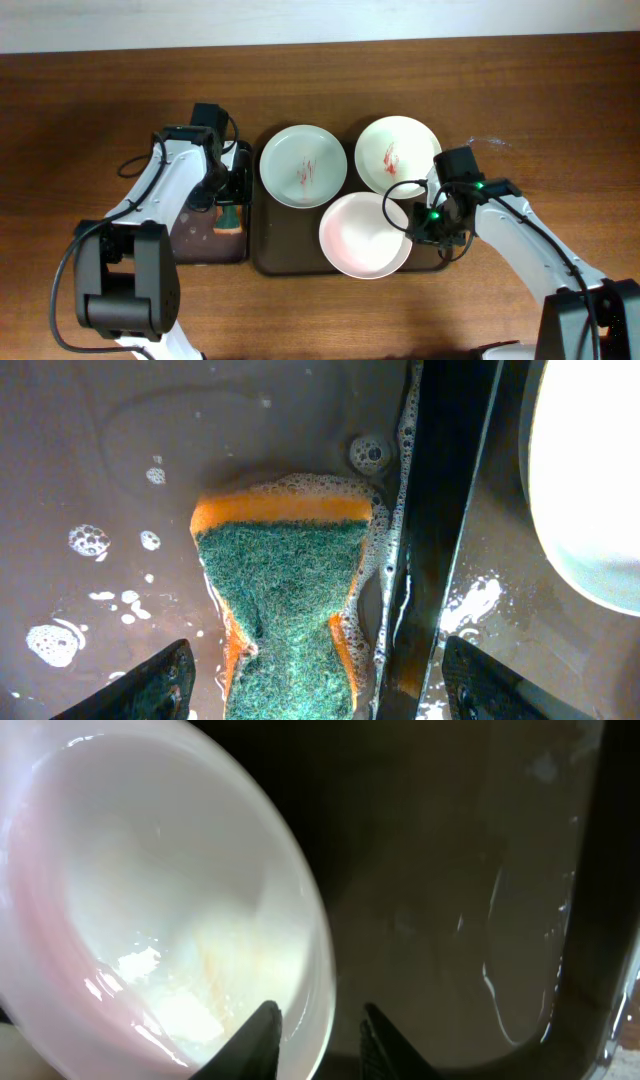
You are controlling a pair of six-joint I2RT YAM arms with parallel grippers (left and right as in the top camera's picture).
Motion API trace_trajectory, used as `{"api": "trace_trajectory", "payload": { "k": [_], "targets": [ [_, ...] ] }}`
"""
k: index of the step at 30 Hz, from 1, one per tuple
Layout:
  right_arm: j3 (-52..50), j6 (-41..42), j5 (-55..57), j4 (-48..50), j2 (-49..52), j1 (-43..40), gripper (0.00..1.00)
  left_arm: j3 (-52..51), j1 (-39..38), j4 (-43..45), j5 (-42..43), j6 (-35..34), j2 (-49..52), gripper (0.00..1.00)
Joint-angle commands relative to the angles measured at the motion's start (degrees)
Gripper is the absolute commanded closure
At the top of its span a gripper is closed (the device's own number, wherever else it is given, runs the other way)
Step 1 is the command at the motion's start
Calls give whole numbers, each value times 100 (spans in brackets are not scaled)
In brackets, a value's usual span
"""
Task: Clean dirty plates on tray and stack at the side
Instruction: 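Return the sponge to the small tray with the left gripper, then grip the pinkish-white plate rim with right gripper, place it right of tray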
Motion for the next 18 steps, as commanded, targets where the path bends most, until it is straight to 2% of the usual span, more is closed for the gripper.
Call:
{"api": "trace_trajectory", "payload": {
  "k": [1, 6, 7, 9, 10, 14, 18],
  "targets": [
    [-85, -31, 66, 192, 232, 44, 72, 101, 13, -11, 83, 26, 24, 23],
    [-85, -33, 24, 367, 640, 44, 73, 101, 13, -13, 83, 26, 24, 23],
    [-85, -31, 24, 374, 756, 44, 78, 101, 13, -13, 83, 26, 24, 23],
    [-85, -33, 0, 452, 894, 44, 93, 101, 13, -13, 83, 26, 24, 23],
    [-85, -33, -68, 474, 894, 44, 96, 101, 13, -13, 83, 26, 24, 23],
    [-72, -50, -210, 516, 750, 42, 96, 101, 13, -13, 83, 26, 24, 23],
    [212, -98, 199, 354, -33, 39, 96, 101, 13, -13, 83, 26, 24, 23]
  ]
}}
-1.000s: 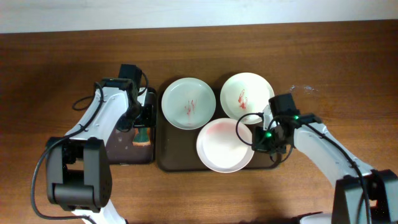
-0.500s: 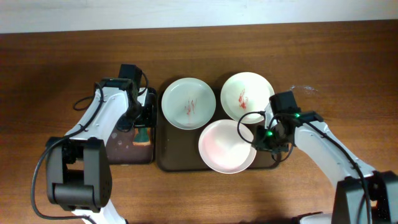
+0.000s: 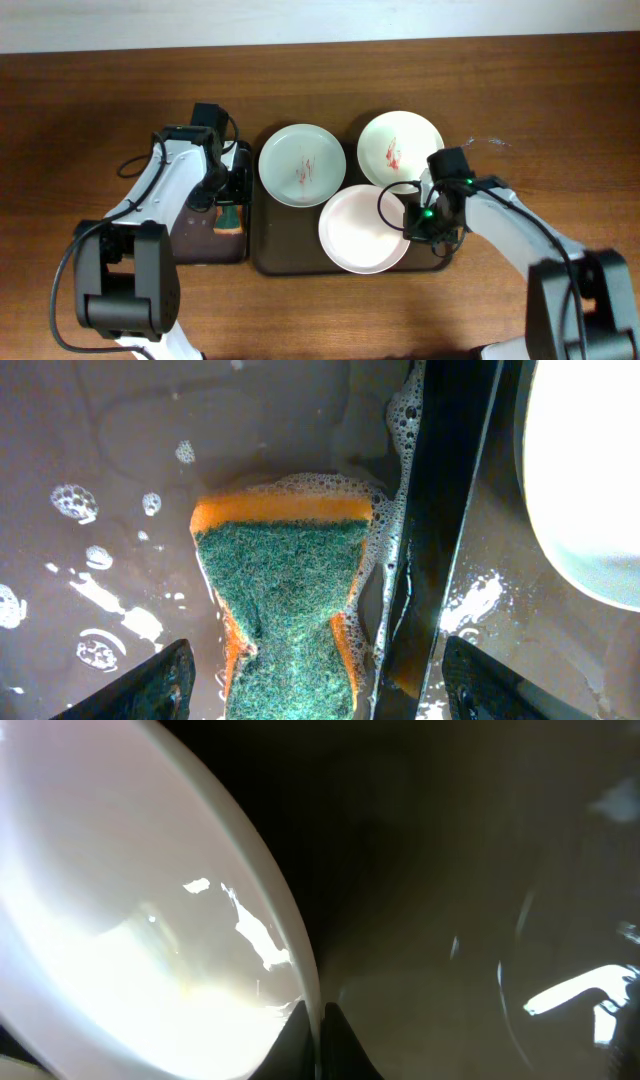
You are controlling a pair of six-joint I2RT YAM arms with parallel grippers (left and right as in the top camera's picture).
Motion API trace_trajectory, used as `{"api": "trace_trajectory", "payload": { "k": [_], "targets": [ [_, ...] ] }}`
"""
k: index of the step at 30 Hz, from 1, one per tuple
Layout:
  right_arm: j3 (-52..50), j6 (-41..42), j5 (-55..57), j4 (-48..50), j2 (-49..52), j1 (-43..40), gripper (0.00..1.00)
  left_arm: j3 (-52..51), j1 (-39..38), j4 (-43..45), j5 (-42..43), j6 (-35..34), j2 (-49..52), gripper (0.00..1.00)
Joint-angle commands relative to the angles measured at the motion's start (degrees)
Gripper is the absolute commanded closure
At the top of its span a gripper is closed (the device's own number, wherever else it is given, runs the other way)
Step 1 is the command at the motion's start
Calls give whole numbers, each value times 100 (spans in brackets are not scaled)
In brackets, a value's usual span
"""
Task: Clean dirty plates on tray and stack at the side
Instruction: 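Grip the pinkish-white plate rim with right gripper, place it right of tray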
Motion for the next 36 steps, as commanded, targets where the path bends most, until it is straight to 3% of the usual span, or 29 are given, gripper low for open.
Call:
{"api": "trace_trajectory", "payload": {
  "k": [1, 7, 12, 25, 32, 33, 35, 36],
  "targets": [
    [323, -96, 610, -146, -772, 35, 96, 101, 13, -9, 83, 26, 24, 23],
    [474, -96, 2719, -153, -1683, 485, 96, 101, 13, -9, 83, 26, 24, 23],
    [476, -94, 5125, -15, -1779, 1738, 96, 101, 13, -9, 83, 26, 24, 23],
    [485, -94, 8419, 542, -1779, 4037, 96, 101, 13, -9, 83, 26, 24, 21],
    [485, 28, 8544, 577, -1779, 4063, 96, 101, 13, -9, 83, 26, 24, 22],
    [485, 210, 8260, 566, -1779, 3985, 96, 101, 13, -7, 83, 26, 24, 26],
    [485, 752, 7313, 485, -1779, 3558, 96, 101, 13, -9, 81, 28, 24, 43],
    [485, 901, 6990, 472, -1781, 3370, 96, 98, 13, -9, 83, 28, 24, 44]
  ]
}}
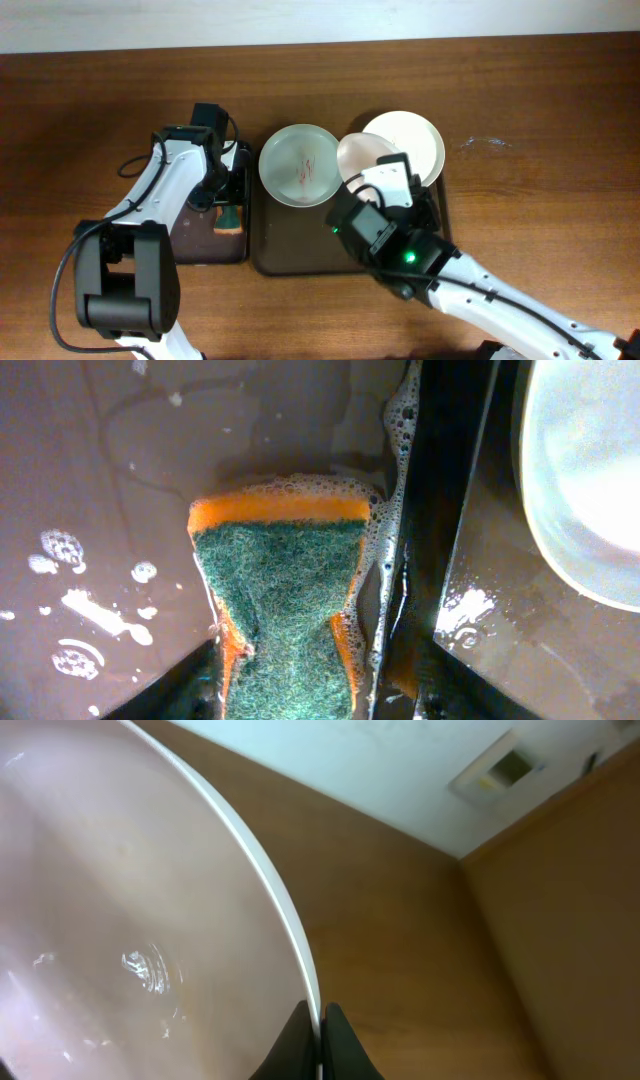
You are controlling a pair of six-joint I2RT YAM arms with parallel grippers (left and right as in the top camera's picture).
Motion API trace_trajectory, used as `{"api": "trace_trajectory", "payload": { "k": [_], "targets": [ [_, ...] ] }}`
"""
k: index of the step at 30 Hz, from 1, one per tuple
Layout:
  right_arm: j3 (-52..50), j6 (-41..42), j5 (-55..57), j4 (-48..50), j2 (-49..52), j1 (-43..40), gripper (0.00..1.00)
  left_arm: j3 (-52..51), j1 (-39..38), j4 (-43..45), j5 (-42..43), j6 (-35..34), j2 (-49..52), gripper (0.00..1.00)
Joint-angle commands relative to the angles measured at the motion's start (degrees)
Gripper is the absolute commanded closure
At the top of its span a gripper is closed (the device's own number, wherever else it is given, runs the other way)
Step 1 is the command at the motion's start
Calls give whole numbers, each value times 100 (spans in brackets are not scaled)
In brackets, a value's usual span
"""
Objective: Clean dirty plates on tray and stack at the side
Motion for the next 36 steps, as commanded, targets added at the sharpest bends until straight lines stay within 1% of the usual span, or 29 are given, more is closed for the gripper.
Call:
{"api": "trace_trajectory", "payload": {
  "k": [1, 2, 6, 8, 9, 11, 12, 13, 14, 15, 18, 19, 20, 21, 23, 24, 26, 30, 34, 36],
  "targets": [
    [129, 785, -1298, -44, -131, -715, 96, 87, 13, -9, 61, 7, 24, 46],
    [136, 822, -1788, -44, -181, -1043, 96, 46, 13, -4, 61, 7, 24, 48],
    [151, 839, -3289, -109, -546, -2380, 96, -291, 13, 173, 59, 7, 24, 46],
    [151, 837, -4133, -214, -739, -3314, 96, -446, 13, 385, 59, 7, 24, 47],
    [151, 835, -4363, -238, -752, -3580, 96, -503, 13, 459, 59, 7, 24, 47],
    [151, 837, -5066, -350, -730, -4509, 96, -623, 13, 601, 61, 7, 24, 48],
    [151, 835, -5281, -352, -704, -4859, 96, -647, 13, 627, 59, 7, 24, 50],
    [151, 835, -5504, -343, -636, -5305, 96, -658, 13, 654, 59, 7, 24, 51],
    [151, 835, -5659, -345, -511, -5748, 96, -658, 13, 673, 59, 7, 24, 55],
    [151, 833, -5720, -354, -382, -6033, 96, -660, 13, 682, 59, 7, 24, 55],
    [151, 793, -6203, -317, 173, -6756, 96, -662, 13, 684, 59, 7, 24, 61],
    [151, 767, -6467, -260, 520, -7003, 96, -662, 13, 686, 59, 7, 24, 66],
    [151, 767, -6529, -254, 710, -7095, 96, -662, 13, 686, 59, 7, 24, 74],
    [151, 763, -6553, -254, 896, -7141, 96, -662, 13, 686, 59, 7, 24, 86],
    [151, 680, -6544, -229, 1233, -7143, 96, -662, 13, 686, 59, 7, 24, 93],
    [151, 680, -6542, -181, 1427, -7143, 96, -662, 13, 686, 57, 7, 24, 99],
    [151, 682, -6542, -26, 1615, -7143, 96, -662, 13, 684, 55, 9, 24, 100],
    [219, 699, -6498, 457, 1641, -7257, 96, -662, 13, 682, 15, 7, 24, 100],
    [247, 748, -6264, 516, 1641, -7571, 96, -662, 13, 684, 15, 7, 24, 100],
    [245, 748, -6247, 428, 1641, -7580, 96, -662, 13, 684, 15, 7, 24, 100]
  ]
}}
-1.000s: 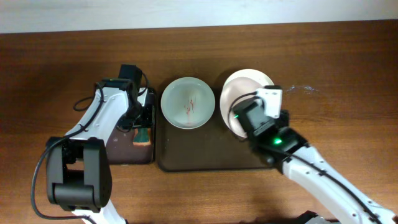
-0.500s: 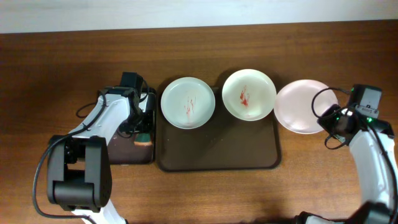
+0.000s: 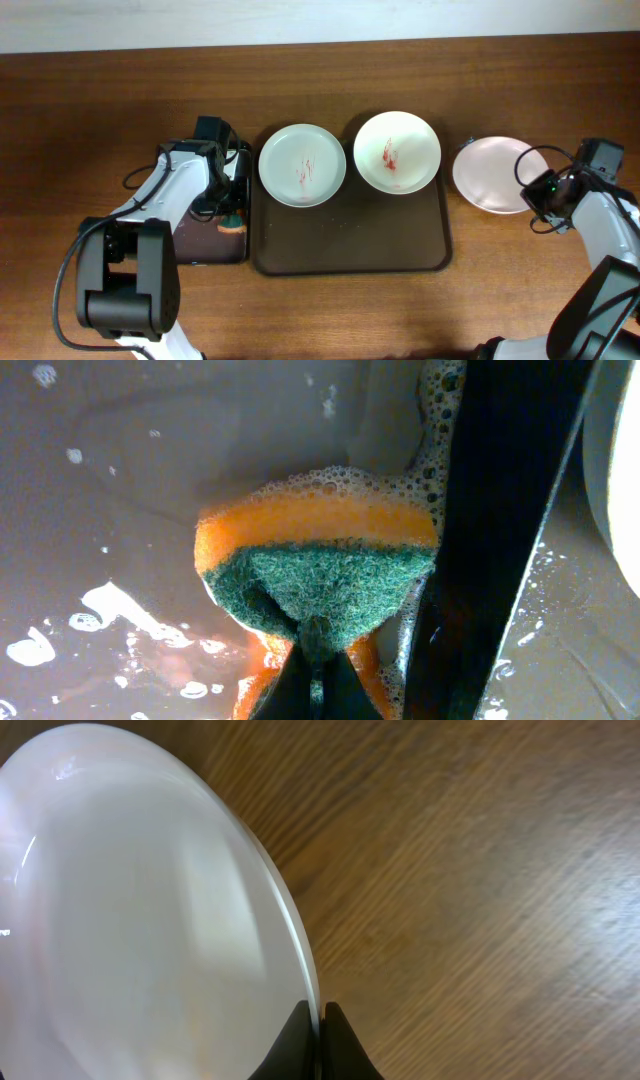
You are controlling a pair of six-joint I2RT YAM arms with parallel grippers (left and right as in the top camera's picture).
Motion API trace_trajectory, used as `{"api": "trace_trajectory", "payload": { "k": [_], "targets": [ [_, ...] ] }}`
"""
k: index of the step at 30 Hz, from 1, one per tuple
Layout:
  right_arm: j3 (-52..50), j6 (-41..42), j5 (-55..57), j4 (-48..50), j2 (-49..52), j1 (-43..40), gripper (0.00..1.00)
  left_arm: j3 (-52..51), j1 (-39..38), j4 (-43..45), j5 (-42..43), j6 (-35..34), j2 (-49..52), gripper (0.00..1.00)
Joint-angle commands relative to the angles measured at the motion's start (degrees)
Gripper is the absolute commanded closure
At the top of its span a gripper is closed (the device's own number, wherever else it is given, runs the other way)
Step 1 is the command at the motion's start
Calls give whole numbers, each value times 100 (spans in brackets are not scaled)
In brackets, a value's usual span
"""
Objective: Clean dirty plates on tray and stack at the side
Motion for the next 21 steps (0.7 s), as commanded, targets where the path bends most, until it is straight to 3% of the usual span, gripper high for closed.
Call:
{"api": "trace_trajectory", "payload": {
  "k": [1, 2, 6, 10, 14, 17, 21],
  "targets": [
    [127, 24, 74, -138, 13, -28, 96, -48, 13, 11, 20, 26, 17, 100],
    [127, 26, 9, -227, 13, -24, 95, -48, 13, 11, 22, 26, 17, 100],
    [131, -2, -177, -612, 2, -24, 59, -48, 13, 11, 24, 28, 17, 100],
    [553, -588, -1429, -730, -184, 201, 61, -48, 13, 13, 24, 28, 17, 100],
    [1115, -1585, -2277, -903, -280, 1464, 61, -48, 13, 15, 24, 26, 17, 100],
    [1115, -1934, -2223, -791, -214, 2699, 61, -48, 13, 15, 24, 28, 17, 100],
    [1115, -1759, -1906, -212, 57, 3864, 59, -48, 13, 13, 24, 26, 17, 100]
  ]
}}
